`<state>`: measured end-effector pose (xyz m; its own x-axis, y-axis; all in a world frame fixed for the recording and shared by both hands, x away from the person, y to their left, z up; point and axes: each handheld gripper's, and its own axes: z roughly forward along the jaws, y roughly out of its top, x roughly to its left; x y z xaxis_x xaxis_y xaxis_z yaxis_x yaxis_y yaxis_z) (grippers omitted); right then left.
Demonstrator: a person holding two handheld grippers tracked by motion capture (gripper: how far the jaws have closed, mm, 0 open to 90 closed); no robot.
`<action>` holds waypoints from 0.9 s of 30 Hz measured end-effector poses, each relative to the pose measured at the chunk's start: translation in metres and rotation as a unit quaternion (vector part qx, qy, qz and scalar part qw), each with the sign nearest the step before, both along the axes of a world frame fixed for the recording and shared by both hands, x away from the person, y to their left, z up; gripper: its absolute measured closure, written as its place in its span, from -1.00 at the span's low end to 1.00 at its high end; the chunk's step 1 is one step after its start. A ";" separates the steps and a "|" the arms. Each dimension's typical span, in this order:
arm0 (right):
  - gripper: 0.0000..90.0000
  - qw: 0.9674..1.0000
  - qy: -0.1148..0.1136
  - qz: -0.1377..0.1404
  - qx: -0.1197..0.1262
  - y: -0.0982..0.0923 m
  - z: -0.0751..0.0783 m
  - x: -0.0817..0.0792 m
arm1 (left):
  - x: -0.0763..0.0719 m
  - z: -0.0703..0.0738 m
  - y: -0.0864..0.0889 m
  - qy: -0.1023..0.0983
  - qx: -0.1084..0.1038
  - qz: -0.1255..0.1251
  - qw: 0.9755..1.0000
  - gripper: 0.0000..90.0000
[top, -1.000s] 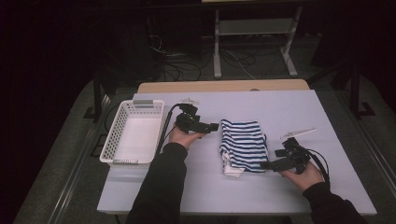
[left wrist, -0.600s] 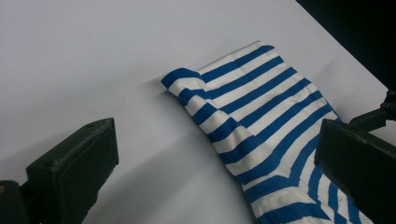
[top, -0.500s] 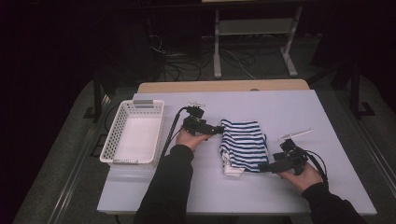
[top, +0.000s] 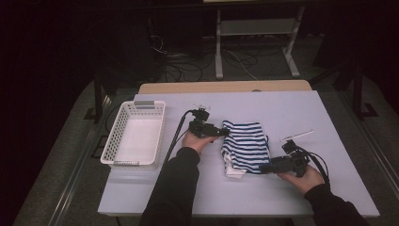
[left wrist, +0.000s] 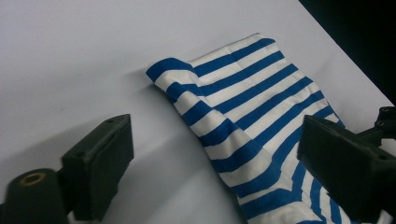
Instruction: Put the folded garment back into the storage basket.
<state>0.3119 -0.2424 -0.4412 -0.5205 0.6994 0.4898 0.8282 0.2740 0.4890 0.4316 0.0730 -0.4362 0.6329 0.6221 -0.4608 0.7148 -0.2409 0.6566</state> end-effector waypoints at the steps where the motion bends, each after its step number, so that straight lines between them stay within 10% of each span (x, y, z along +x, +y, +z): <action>1: -0.53 1.000 0.002 -0.001 0.002 0.000 0.000 0.001 | 0.000 -0.001 -0.001 0.002 -0.004 -0.002 1.000 -0.71; 15: 0.00 1.000 0.024 -0.007 0.014 0.005 -0.001 0.003 | 0.001 -0.006 -0.011 0.009 -0.002 -0.001 1.000 -0.40; 27: 0.62 1.000 0.019 0.013 0.000 0.014 -0.004 0.002 | -0.001 -0.011 -0.020 0.017 0.014 0.002 1.000 0.31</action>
<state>0.3142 -0.2285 -0.4447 -0.5196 0.6863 0.5089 0.8386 0.2958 0.4574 0.4307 0.0533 -0.4475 0.6140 0.6378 -0.4650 0.7381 -0.2552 0.6246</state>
